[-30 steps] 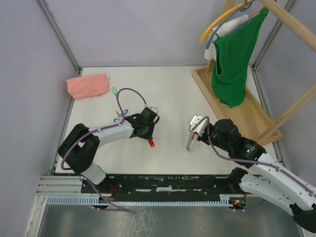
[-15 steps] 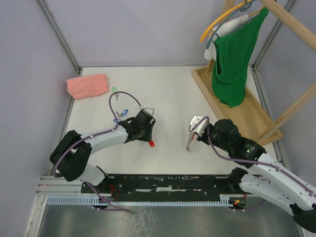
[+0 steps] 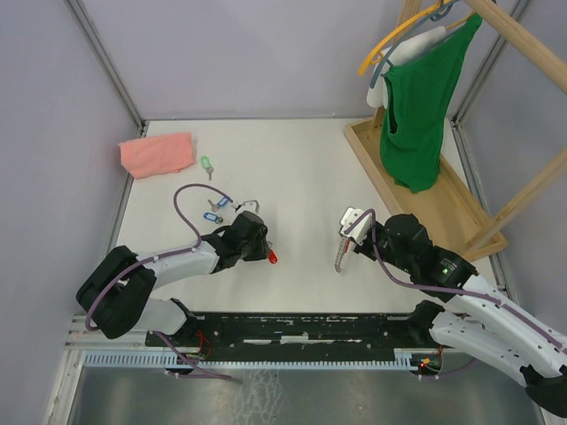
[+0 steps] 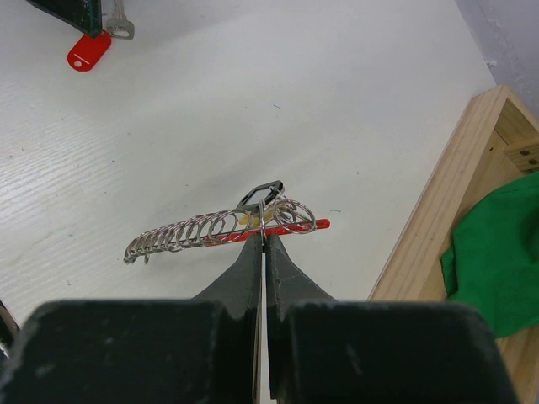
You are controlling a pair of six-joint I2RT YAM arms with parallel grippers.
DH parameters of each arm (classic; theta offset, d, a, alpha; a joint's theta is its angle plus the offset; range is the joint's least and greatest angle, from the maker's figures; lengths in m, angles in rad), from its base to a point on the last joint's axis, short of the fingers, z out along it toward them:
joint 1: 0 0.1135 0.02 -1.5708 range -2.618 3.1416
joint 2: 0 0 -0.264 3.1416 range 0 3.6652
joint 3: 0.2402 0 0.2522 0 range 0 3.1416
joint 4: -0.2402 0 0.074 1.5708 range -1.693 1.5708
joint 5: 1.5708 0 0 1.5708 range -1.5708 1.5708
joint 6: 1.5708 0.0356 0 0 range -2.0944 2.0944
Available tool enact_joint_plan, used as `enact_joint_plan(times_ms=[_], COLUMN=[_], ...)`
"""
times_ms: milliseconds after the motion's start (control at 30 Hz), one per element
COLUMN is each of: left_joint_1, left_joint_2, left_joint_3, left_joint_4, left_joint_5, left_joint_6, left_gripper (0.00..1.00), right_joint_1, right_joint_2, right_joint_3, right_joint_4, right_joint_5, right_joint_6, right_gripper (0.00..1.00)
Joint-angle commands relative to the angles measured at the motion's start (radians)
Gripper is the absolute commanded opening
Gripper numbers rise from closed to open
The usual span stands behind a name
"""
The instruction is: Put the keys on the keyring
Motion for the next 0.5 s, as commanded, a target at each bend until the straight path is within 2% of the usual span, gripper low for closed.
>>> enact_joint_plan(times_ms=[0,467], left_joint_1=[0.006,0.008], left_joint_2=[-0.018,0.008], left_joint_3=[-0.015,-0.033], left_joint_4=[0.103,0.139], left_joint_5=[-0.038,-0.073], left_joint_6=[-0.072,-0.088], left_gripper=[0.36,0.28], right_joint_1=[0.008,0.010], right_joint_2=[-0.022,-0.016], right_joint_3=[0.007,0.007], right_joint_4=[0.057,0.057], right_joint_5=[0.011,0.007], right_joint_6=[0.004,0.004], right_gripper=[0.00,0.01])
